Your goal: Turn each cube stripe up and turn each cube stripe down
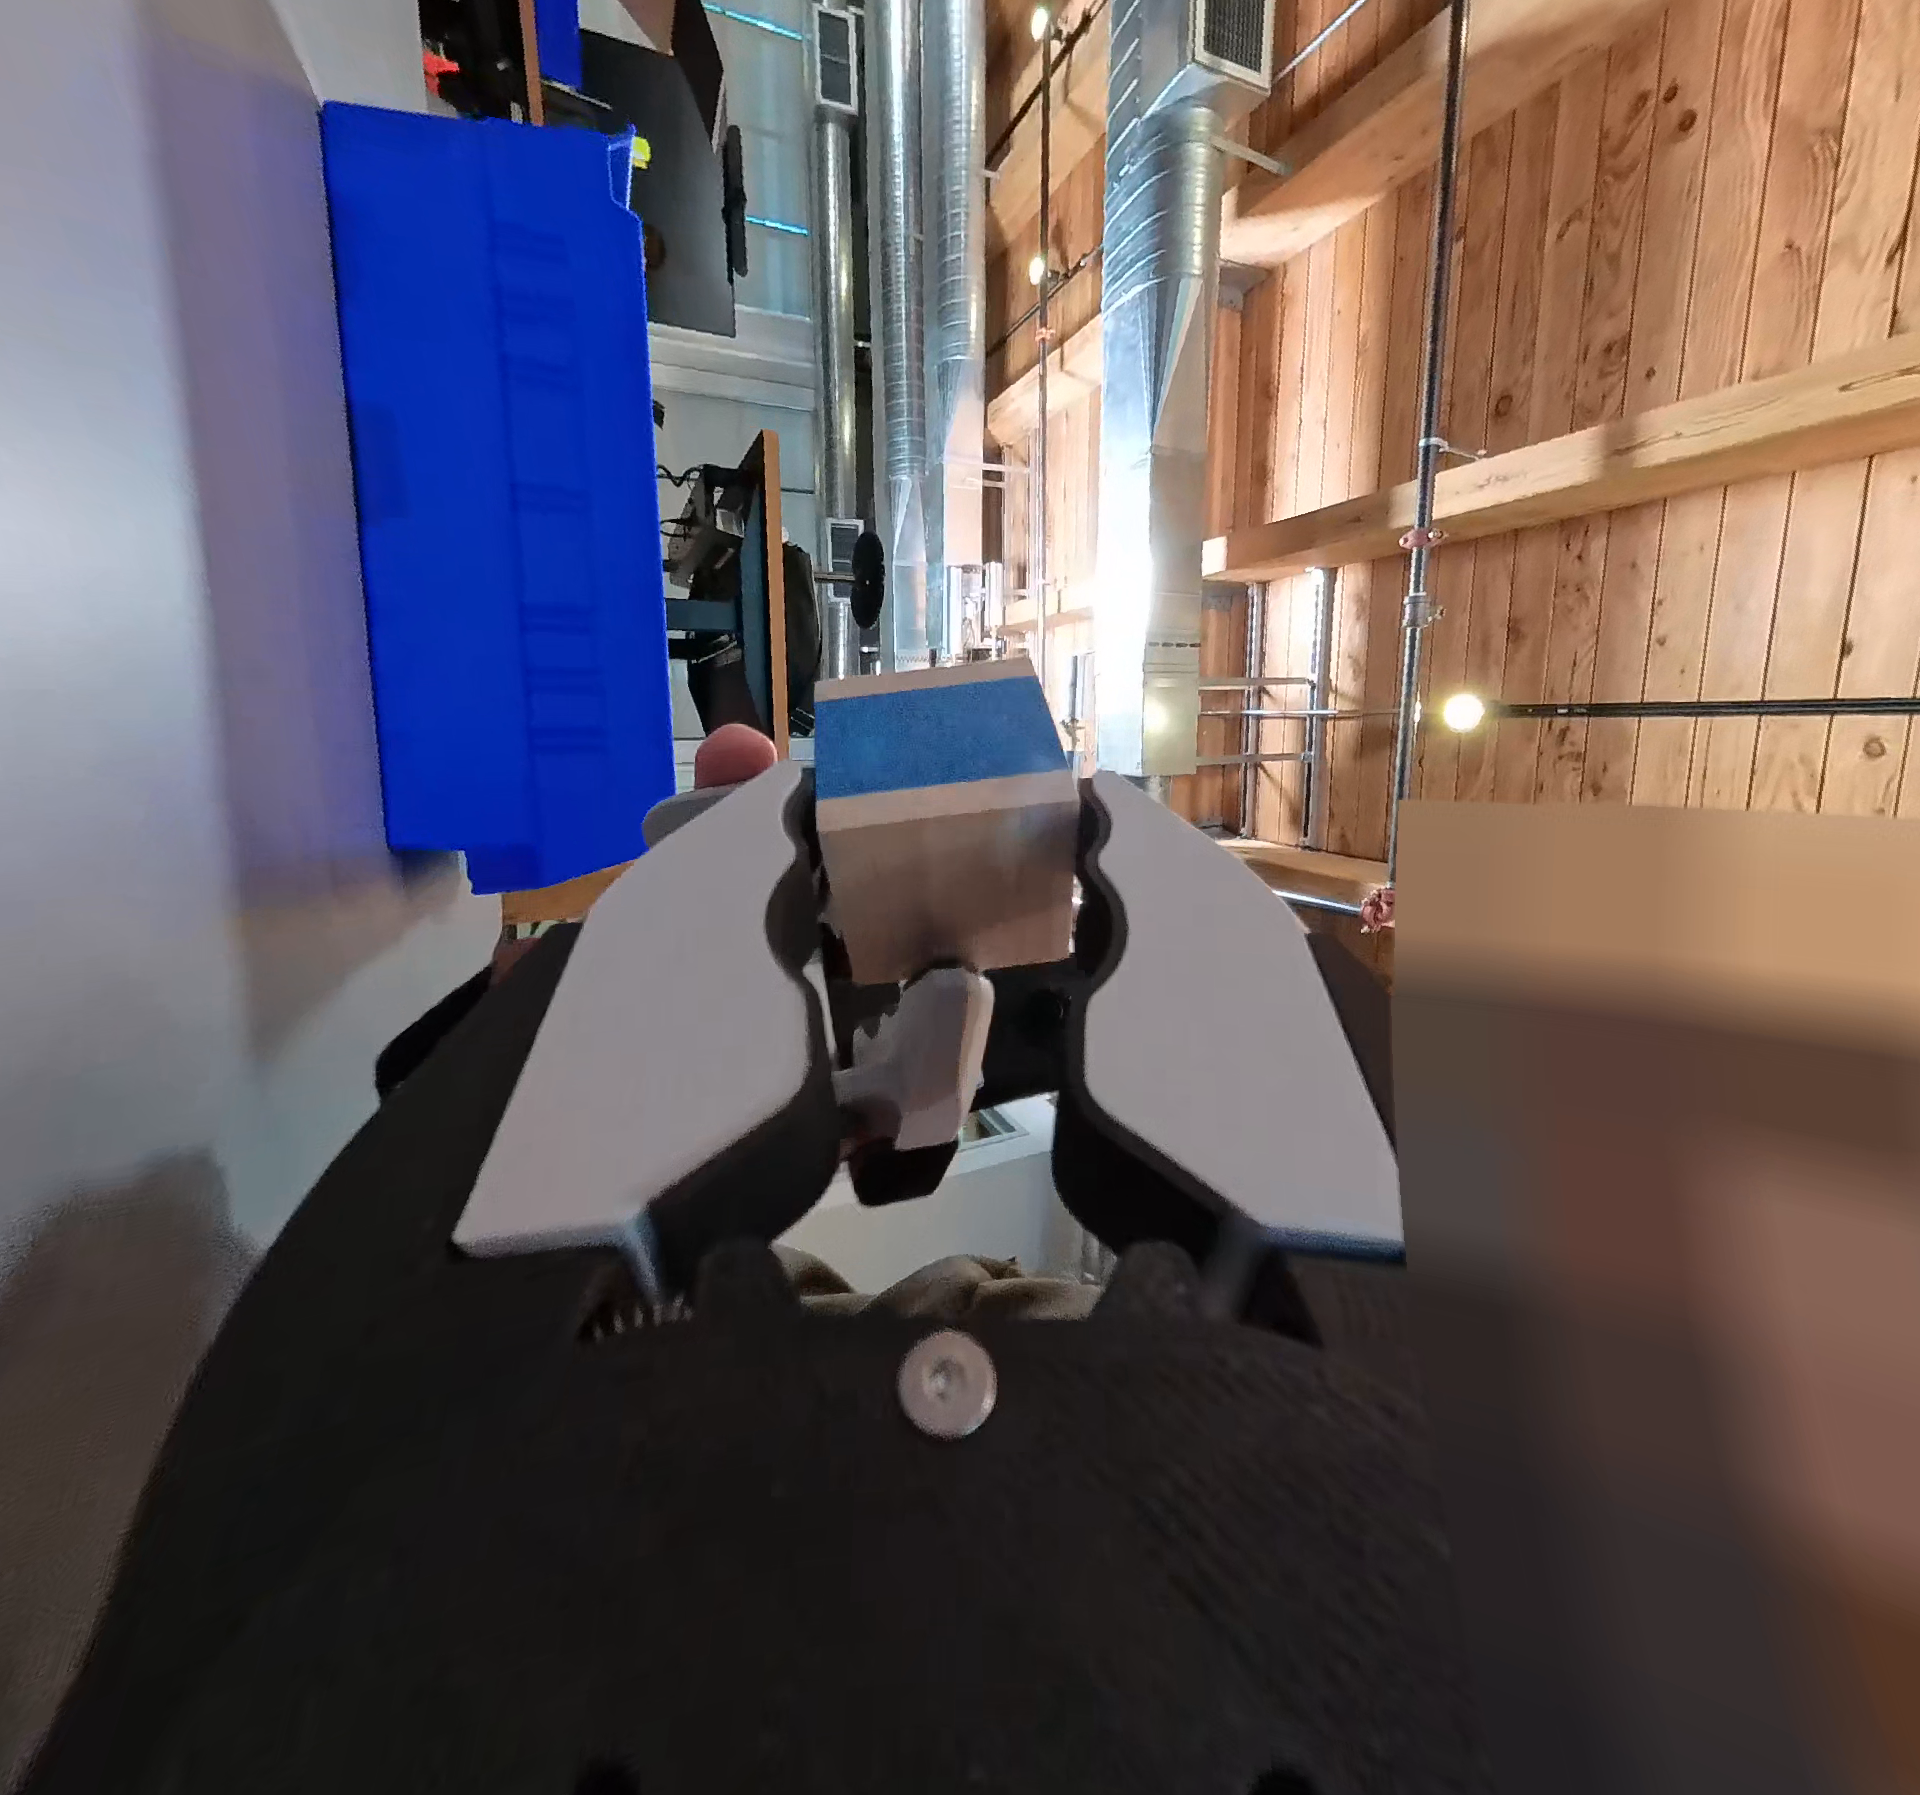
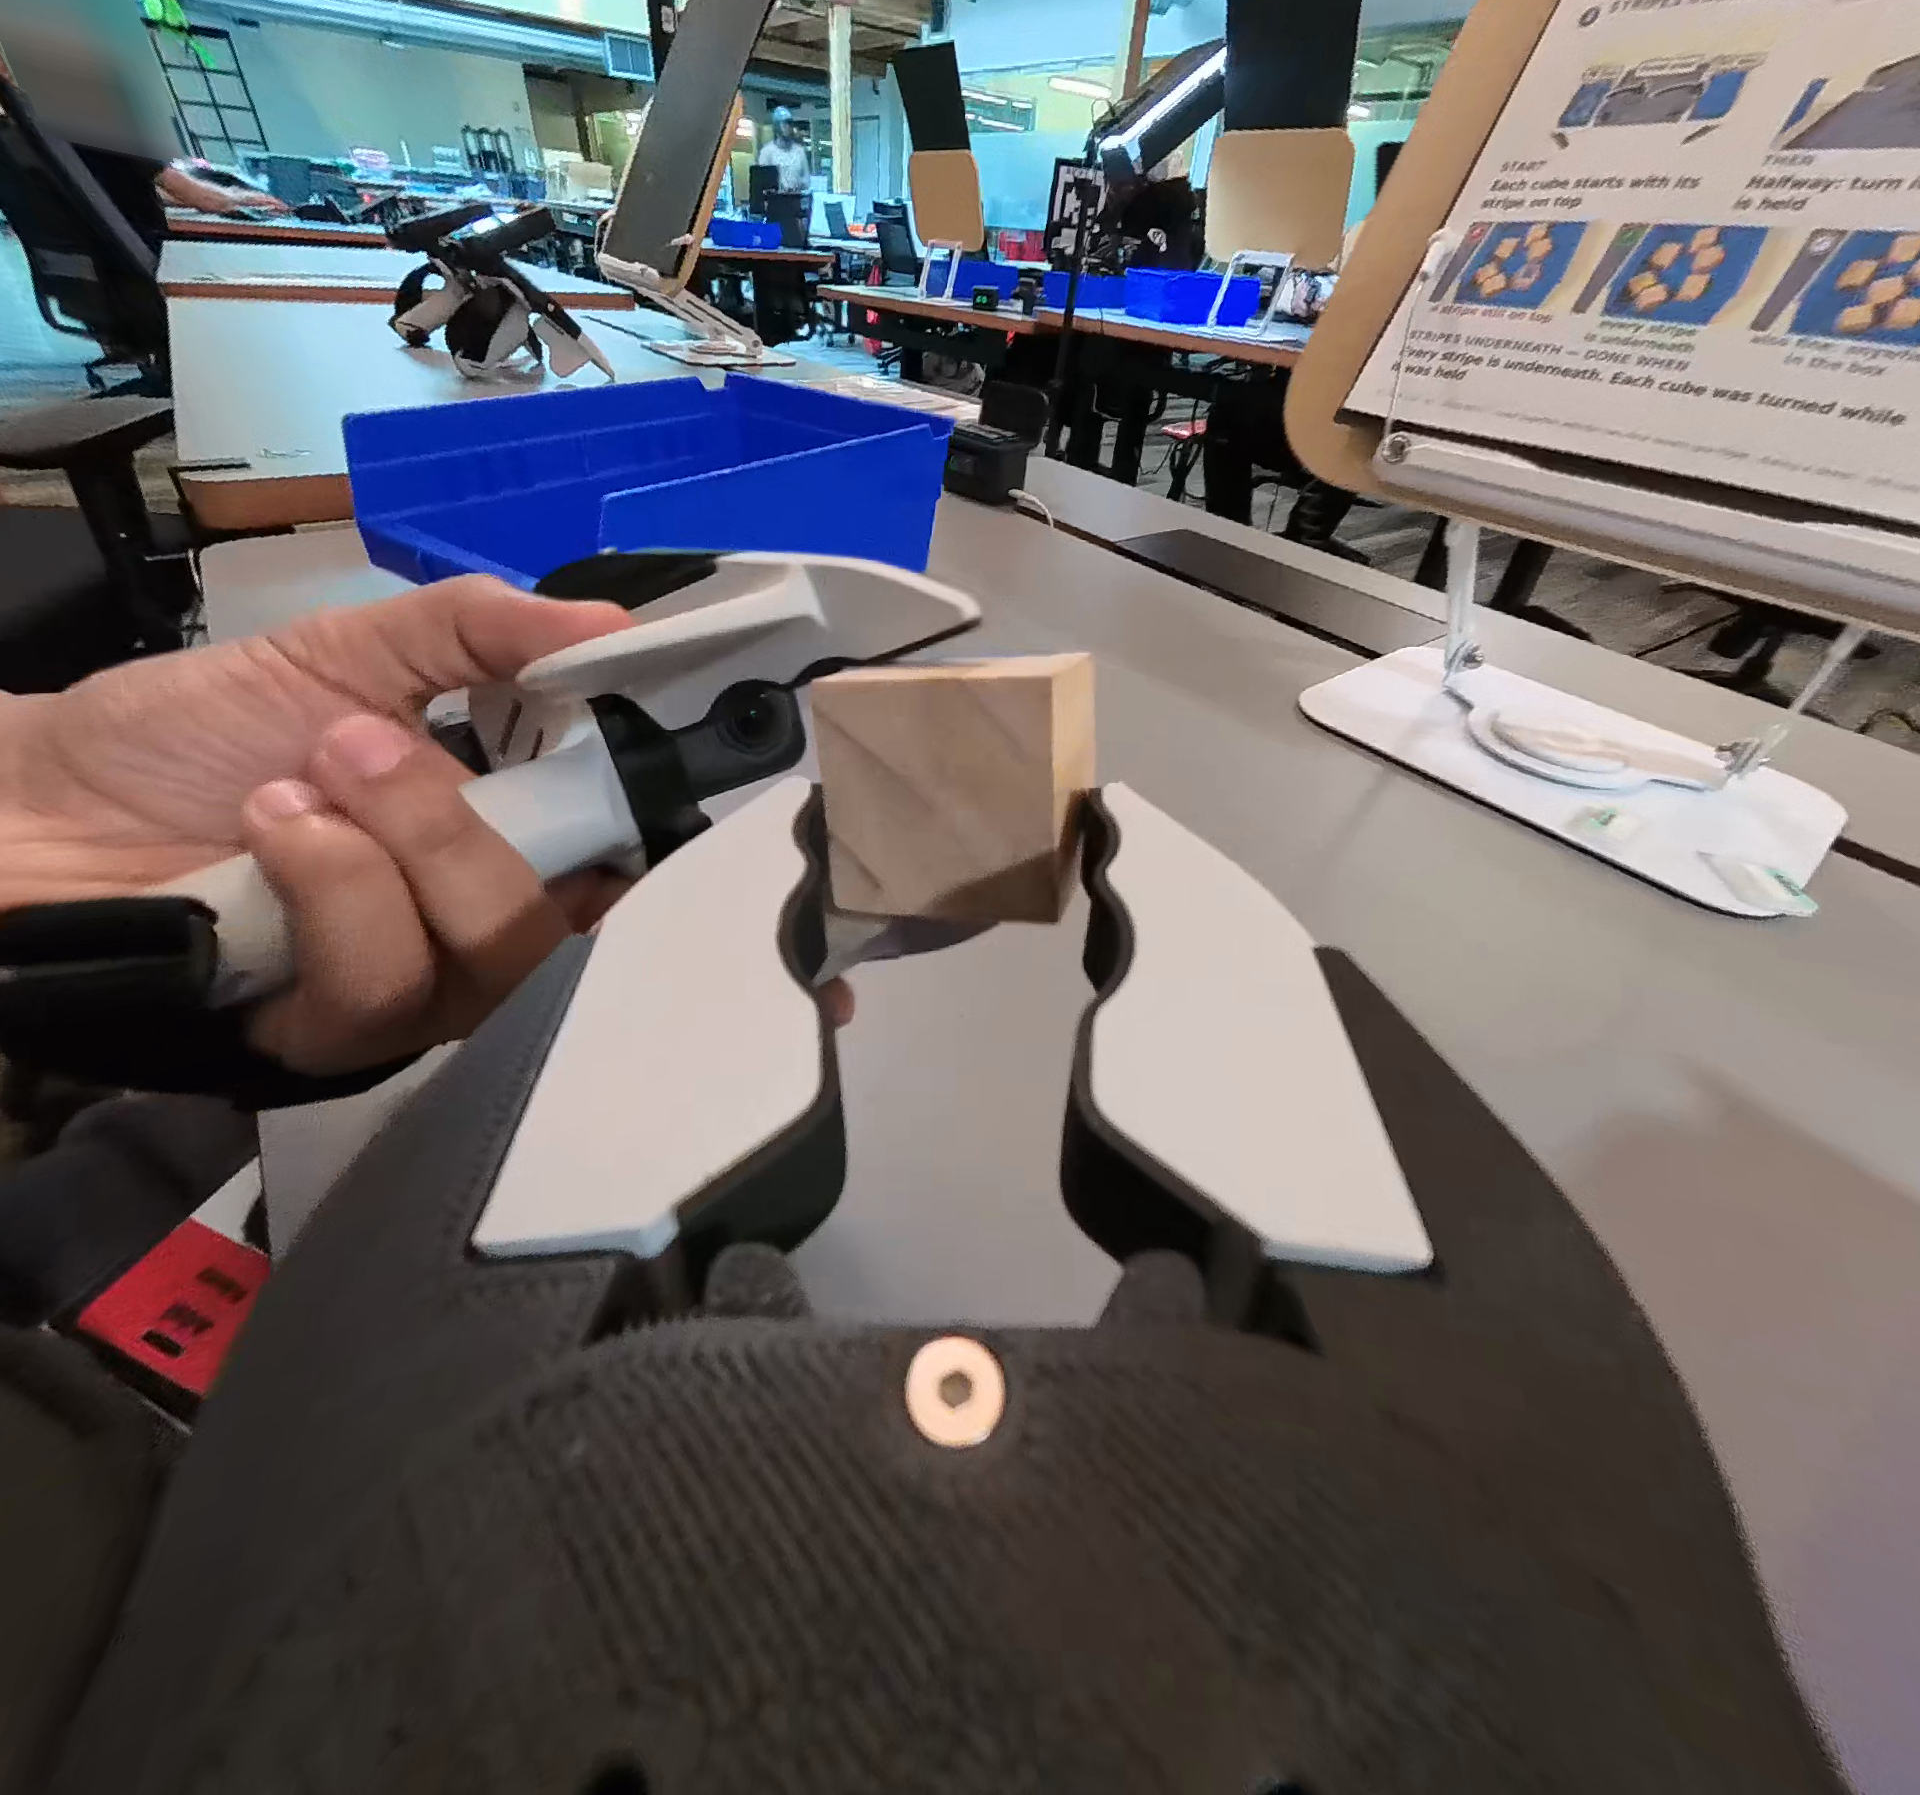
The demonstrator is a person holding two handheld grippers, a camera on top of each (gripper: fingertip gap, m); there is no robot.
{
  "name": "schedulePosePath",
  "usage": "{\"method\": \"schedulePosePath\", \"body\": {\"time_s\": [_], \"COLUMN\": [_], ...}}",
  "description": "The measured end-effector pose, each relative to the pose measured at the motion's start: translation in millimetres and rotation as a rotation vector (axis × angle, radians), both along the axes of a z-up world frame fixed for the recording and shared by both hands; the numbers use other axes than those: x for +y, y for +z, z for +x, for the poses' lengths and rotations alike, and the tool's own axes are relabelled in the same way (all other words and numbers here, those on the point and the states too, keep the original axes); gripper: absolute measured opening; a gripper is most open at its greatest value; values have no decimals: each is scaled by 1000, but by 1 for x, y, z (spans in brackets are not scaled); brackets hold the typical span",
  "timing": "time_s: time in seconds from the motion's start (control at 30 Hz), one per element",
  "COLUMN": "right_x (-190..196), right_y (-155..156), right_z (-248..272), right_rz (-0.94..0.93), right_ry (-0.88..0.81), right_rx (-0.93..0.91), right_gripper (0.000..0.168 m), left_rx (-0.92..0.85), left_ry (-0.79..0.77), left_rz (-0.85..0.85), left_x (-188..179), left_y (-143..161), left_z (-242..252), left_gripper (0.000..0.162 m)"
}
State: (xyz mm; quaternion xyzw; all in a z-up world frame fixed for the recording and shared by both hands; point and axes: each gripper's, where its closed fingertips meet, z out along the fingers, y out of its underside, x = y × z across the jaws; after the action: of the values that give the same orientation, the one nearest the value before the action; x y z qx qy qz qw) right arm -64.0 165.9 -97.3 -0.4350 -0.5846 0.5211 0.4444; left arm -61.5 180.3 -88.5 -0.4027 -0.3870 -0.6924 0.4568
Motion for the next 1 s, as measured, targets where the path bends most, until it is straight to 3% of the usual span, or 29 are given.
{"method": "schedulePosePath", "body": {"time_s": [0.13, 0.23, 0.33, 0.43, 0.53, 0.6, 0.7, 0.8, 1.0], "right_x": [16, 47, 116, 200, 264, 274, 265, 250, 233], "right_y": [17, 45, 76, 86, 52, 17, -30, -71, -103], "right_z": [4, 15, 38, 75, 124, 145, 155, 156, 159], "right_rz": [-57, -9, 126, 92, -59, -197, -353, -355, -319], "right_ry": [-23, -112, -333, -561, -729, -713, -625, -556, -502], "right_rx": [29, 65, 63, -87, -375, -548, -715, -884, -1045], "right_gripper": [48, 48, 48, 48, 48, 48, 49, 49, 49], "left_rx": [44, 41, 38, 30, 18, 22, 24, 21, 49], "left_ry": [28, 31, 15, -16, -35, -34, -30, -23, -30], "left_rz": [-8, -3, 0, -4, -6, -10, -19, -23, -12], "left_x": [-4, -4, -3, -2, -1, -1, 0, 0, 0], "left_y": [-8, -13, -16, -20, -23, -25, -27, -29, -26], "left_z": [-10, -18, -17, -10, -5, -5, -7, -7, -5], "left_gripper": [64, 66, 66, 66, 67, 66, 66, 66, 67]}}
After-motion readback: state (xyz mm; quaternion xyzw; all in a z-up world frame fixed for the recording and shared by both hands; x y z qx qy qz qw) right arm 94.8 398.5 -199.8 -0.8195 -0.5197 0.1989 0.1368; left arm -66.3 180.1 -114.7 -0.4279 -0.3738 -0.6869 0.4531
